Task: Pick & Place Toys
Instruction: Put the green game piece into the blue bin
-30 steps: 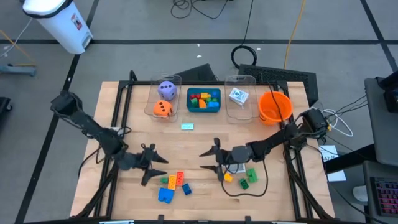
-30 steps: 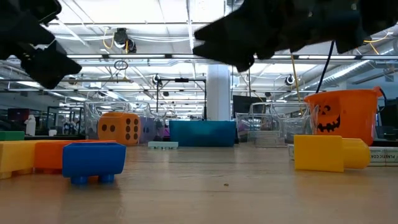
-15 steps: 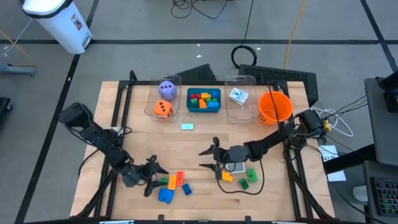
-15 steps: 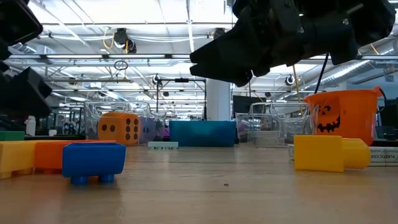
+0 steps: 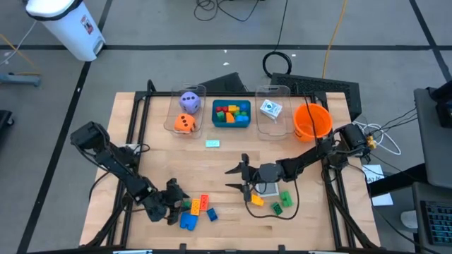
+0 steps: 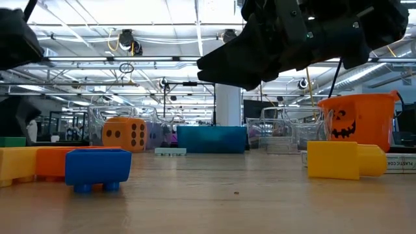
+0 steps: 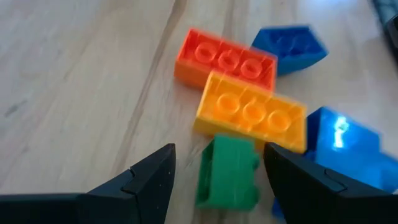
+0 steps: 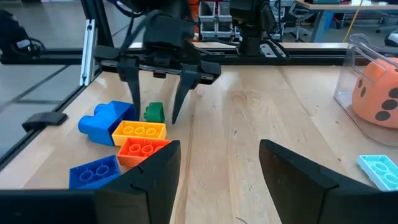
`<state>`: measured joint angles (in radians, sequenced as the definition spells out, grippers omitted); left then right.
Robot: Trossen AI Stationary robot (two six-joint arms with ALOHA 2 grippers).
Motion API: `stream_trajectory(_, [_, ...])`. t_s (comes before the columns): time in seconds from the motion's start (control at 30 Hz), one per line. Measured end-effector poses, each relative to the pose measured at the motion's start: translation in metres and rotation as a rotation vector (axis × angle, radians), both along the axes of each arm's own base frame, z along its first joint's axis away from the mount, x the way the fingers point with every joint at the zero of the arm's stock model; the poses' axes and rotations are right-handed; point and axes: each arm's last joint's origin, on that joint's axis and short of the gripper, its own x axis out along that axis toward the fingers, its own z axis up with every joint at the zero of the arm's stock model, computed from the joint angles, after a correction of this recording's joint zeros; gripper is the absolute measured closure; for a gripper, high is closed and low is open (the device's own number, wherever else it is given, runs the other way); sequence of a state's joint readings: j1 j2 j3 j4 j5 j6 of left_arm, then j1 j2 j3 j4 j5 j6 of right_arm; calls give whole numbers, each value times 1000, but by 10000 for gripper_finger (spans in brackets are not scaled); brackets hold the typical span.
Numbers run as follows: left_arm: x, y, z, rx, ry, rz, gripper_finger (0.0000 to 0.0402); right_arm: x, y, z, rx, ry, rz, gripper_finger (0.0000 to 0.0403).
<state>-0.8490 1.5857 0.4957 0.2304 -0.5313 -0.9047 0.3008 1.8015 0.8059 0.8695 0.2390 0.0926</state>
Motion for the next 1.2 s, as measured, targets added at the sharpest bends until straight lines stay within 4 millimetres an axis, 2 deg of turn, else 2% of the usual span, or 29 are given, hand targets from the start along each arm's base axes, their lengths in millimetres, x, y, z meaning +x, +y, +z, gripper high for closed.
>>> stream_trajectory(0.2, [-5, 4, -5, -10, 94, 28, 153, 0, 0, 0, -11, -1, 2, 193])
stream_trajectory(0.57, [-1, 8, -6, 7, 106, 21, 159, 0, -1, 0, -11, -1, 1, 193])
stream_trajectory(0.7, [2, 12, -6, 8, 108, 39, 198, 0, -1, 0, -12, -1, -1, 193])
stream_trajectory(0.93, [6, 16, -6, 46, 107, 26, 310, 1, -2, 0, -26, -1, -2, 193])
stream_trajectory(1.2, [8, 20, -3, 49, 108, 13, 310, 1, -2, 0, -28, -1, -1, 193])
